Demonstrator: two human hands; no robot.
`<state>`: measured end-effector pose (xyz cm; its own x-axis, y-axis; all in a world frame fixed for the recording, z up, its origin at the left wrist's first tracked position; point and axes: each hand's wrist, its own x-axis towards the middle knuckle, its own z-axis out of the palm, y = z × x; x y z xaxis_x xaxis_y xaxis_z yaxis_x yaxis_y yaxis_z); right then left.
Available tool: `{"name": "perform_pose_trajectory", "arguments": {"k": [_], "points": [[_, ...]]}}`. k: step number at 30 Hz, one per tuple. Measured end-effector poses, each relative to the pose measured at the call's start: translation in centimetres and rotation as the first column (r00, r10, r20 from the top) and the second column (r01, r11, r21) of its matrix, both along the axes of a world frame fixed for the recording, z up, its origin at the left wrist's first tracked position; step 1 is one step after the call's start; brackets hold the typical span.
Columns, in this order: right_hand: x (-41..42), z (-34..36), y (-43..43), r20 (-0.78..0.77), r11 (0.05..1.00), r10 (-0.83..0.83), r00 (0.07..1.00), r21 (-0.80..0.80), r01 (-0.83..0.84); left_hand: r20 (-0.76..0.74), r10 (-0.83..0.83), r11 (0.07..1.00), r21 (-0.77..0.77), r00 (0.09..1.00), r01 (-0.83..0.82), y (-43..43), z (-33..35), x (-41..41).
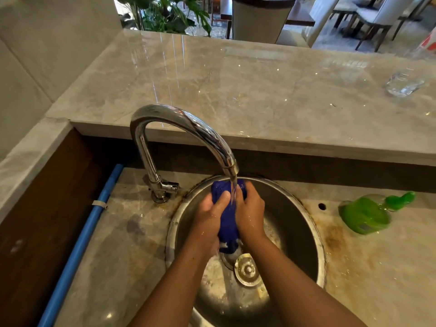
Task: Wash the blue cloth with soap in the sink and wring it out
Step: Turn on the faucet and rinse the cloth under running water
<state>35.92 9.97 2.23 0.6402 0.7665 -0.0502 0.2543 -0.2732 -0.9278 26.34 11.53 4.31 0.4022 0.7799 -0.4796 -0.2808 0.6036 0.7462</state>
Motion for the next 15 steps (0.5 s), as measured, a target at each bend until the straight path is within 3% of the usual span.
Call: {"name": "perform_pose_trajectory", "arguments": {"k": [2, 4, 7, 10, 12, 15], "points": [[0.2, 0.2, -0.3, -0.051, 0.998, -0.067, 0.996, 0.015, 0.067, -0.017, 0.029, 1.000, -0.010, 0.999, -0.029, 0.3, 0.0, -0.2], [0.1, 1.0, -1.1, -0.094, 0.989, -0.120, 0.988, 0.071, 0.127, -0.155, 0.090, 0.996, -0.005, 0.984, -0.092, 1.3, -0.4, -0.4], [-1.7, 2.8, -2.6, -0.135, 0.983, 0.003, 0.991, 0.181, 0.022, -0.344, 0.106, 0.994, 0.039, 0.933, -0.099, 2.2, -0.4, 0.0], [-3.8, 3.2, -2.6, -0.073, 0.975, 0.136, 0.988, 0.188, -0.120, -0.316, 0.086, 0.996, -0.007, 0.945, -0.092, 2.0, 0.3, 0.9], [-3.6, 2.6, -1.9, 0.039, 0.987, 0.110, 0.993, 0.117, -0.114, -0.191, 0.022, 0.989, -0.142, 0.981, -0.050, 1.2, 0.9, 1.5], [-2.7, 1.5, -1.1, 0.148, 0.991, 0.113, 0.983, 0.050, -0.122, -0.134, 0.026, 0.985, -0.167, 0.991, -0.048, 0.3, 0.0, 1.7]]}}
